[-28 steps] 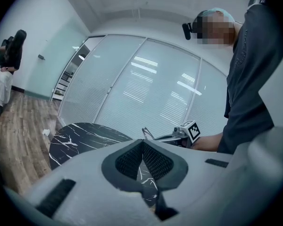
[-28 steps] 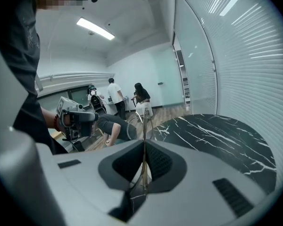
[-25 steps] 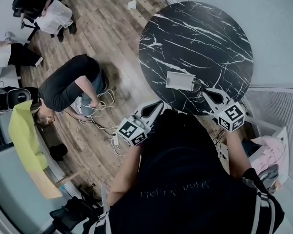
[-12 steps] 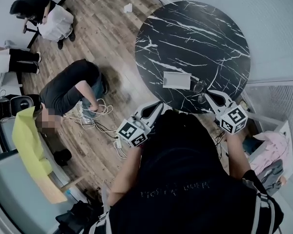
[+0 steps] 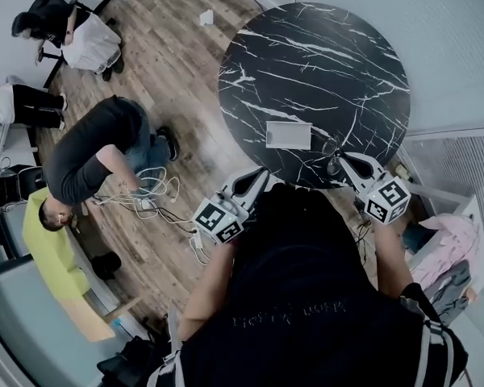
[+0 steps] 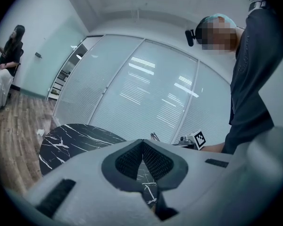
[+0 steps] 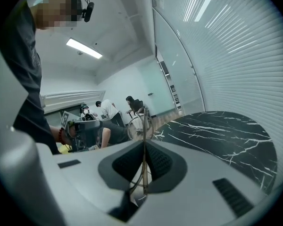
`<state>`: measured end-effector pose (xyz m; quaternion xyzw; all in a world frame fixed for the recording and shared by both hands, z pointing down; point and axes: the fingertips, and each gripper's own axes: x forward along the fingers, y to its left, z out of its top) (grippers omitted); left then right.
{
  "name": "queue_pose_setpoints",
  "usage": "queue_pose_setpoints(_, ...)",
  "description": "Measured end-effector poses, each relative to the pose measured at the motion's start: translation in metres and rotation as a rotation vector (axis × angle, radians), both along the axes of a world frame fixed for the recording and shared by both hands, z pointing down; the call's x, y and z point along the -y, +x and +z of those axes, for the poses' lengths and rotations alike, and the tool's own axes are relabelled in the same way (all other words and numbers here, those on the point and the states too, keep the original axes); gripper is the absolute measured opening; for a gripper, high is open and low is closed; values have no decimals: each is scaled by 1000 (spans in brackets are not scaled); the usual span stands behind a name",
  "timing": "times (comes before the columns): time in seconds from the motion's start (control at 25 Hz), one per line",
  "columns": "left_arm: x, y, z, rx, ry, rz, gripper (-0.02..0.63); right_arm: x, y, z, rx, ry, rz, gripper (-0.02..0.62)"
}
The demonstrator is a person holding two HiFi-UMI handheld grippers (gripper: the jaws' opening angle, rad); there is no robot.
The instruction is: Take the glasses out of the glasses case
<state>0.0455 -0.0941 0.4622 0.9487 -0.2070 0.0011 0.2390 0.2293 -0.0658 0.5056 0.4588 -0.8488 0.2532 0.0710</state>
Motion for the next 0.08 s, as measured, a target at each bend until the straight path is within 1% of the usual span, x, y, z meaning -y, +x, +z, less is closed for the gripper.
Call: queue_pose_setpoints(0.08, 1, 1, 0, -3, -4, -1, 20, 0, 1, 1, 10, -6, 2, 35)
